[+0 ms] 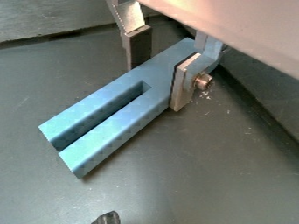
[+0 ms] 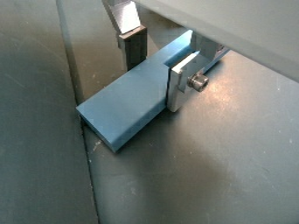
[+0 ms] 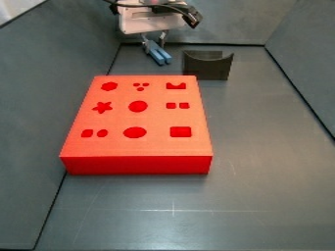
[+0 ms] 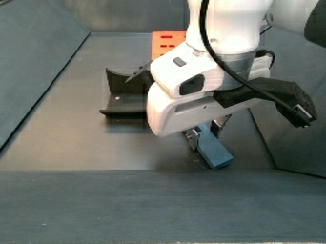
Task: Pick up the double-square object. Move up. Rotate the double-square object. Place the double-square object on the fixture. Regrasp the double-square object. Move to above the board. Insert the double-square object.
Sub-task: Move up, then rotate the double-square object.
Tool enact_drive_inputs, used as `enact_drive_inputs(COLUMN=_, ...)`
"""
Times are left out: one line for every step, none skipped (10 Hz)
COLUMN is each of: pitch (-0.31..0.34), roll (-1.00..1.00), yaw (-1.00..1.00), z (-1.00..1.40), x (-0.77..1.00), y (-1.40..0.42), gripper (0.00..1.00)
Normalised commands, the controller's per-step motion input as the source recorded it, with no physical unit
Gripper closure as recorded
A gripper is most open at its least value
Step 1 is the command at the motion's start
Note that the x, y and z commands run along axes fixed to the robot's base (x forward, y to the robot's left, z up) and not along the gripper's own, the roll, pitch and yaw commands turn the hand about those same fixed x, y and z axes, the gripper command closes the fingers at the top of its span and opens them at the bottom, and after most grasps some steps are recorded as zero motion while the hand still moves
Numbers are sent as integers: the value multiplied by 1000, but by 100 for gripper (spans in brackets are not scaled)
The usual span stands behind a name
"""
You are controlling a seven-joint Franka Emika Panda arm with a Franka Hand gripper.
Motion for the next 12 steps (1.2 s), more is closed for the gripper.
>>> enact_drive_inputs(pitch=12, roll=-1, yaw=6, z=803, x=-10, y=-3, gripper=100)
enact_drive_inputs(pitch=33, roll=8, yaw=-4, z=709, x=-11, y=-4, gripper=100)
enact_drive_inputs(pitch=52, roll=11, yaw=-8, z=636, x=-17, y=-9, gripper=100)
enact_drive_inputs(pitch=69, roll=34, yaw=-11, z=475, x=-23, y=-6, gripper=100)
enact_drive_inputs(pitch=80, roll=52, yaw=-11, z=348, x=-20, y=-3, gripper=100)
enact_drive_inputs(pitch=92, roll=76, yaw=-6, z=172, x=-22, y=-5, gripper=100)
enact_drive_inputs(pitch=0, roll=0, yaw=0, z=672, x=-139, y=-1000, gripper=100)
enact_drive_inputs(pitch=-10, roll=31, yaw=13, z=638, x=-134, y=-1000, gripper=100)
enact_drive_inputs(pitch=-8, roll=57, yaw=18, z=657, x=-147, y=-1000, gripper=100)
enact_drive_inputs(pitch=19, roll=103, yaw=22, z=562, x=-94, y=-801, gripper=100)
enact_drive_inputs(pitch=55, roll=130, yaw=26, z=440, x=-59, y=-617, gripper=100)
enact_drive_inputs(pitch=91, roll=137, yaw=32, z=275, x=-32, y=-367, gripper=100)
